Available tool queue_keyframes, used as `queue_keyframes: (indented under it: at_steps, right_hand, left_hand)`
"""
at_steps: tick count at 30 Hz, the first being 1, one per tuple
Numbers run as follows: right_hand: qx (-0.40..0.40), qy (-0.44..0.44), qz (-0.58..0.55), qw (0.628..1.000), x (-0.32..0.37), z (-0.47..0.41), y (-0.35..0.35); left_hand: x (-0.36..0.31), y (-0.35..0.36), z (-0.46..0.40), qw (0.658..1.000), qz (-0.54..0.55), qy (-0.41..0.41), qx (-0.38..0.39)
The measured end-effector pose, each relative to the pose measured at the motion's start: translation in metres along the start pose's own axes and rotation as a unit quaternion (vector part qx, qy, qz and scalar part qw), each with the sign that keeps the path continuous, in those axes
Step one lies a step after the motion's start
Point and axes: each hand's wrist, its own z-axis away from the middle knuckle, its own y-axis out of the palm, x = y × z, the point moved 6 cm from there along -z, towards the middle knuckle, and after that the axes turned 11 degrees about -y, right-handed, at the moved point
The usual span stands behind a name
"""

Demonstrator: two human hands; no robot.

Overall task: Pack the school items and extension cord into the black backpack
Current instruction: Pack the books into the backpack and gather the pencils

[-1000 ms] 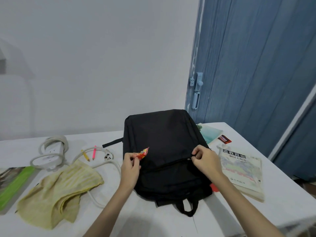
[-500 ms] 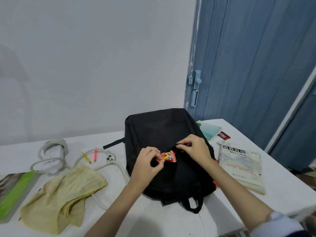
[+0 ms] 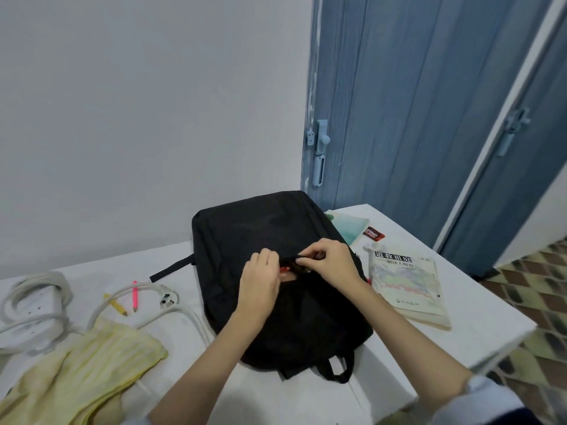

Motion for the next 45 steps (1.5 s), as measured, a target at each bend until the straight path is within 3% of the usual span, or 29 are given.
queue_keyframes:
  at_steps: [3,6,8,10,13,17,19,22,27,31,36,39,42,45]
  right_hand:
    - [0.086,0.004,-0.005,0.996,-0.007,-0.002,0.008]
    - [0.172,0.006,-0.032,0.985,-0.012,-0.005,0.012]
    - [0.133,0.012,-0.1,0.986,-0.019,-0.014,0.0]
    - [0.019,0.025,-0.14,0.99,-0.04,-0.026,-0.026]
    - [-0.13,0.103,-0.079,0.983,-0.109,-0.038,-0.073]
    - [-0.078,0.247,0.063,0.964,-0.213,-0.046,-0.101]
    - [-0.023,0.266,0.112,0.957,-0.239,-0.053,-0.1]
    - [0.041,0.251,0.158,0.954,-0.255,-0.062,-0.096]
    - [0.093,0.202,0.182,0.958,-0.267,-0.079,-0.084]
    - [0.085,0.179,0.224,0.954,-0.275,-0.081,-0.074]
    - [-0.109,0.238,-0.009,0.965,-0.286,-0.073,-0.099]
    - [-0.188,0.196,-0.124,0.954,-0.278,-0.074,-0.116]
    - [-0.177,0.16,-0.286,0.928,-0.25,-0.077,-0.116]
    - [-0.099,0.167,-0.443,0.876,-0.195,-0.074,-0.104]
  left_hand:
    - [0.002,0.005,-0.009,0.994,0.01,-0.089,0.067]
    - [-0.003,0.012,-0.02,0.99,-0.099,-0.069,0.076]
    - [0.004,0.021,-0.028,0.99,-0.088,-0.094,0.065]
    - [0.004,0.024,-0.034,0.989,-0.079,-0.109,0.065]
    - [0.004,0.029,-0.04,0.984,-0.067,-0.129,0.098]
    - [0.011,0.037,-0.046,0.933,0.01,-0.196,0.302]
    - [0.01,0.04,-0.043,0.919,-0.03,-0.208,0.333]
    - [0.004,0.041,-0.041,0.941,-0.105,-0.204,0.249]
    - [-0.012,0.041,-0.032,0.952,-0.1,-0.252,0.14]
    - [-0.015,0.037,-0.022,0.951,-0.121,-0.278,0.063]
    - [-0.012,0.039,-0.02,0.945,-0.082,-0.304,0.088]
    - [-0.009,0.042,-0.026,0.938,-0.062,-0.317,0.121]
    - [-0.01,0.041,-0.027,0.937,-0.05,-0.315,0.14]
    - [-0.01,0.038,-0.021,0.94,-0.019,-0.291,0.178]
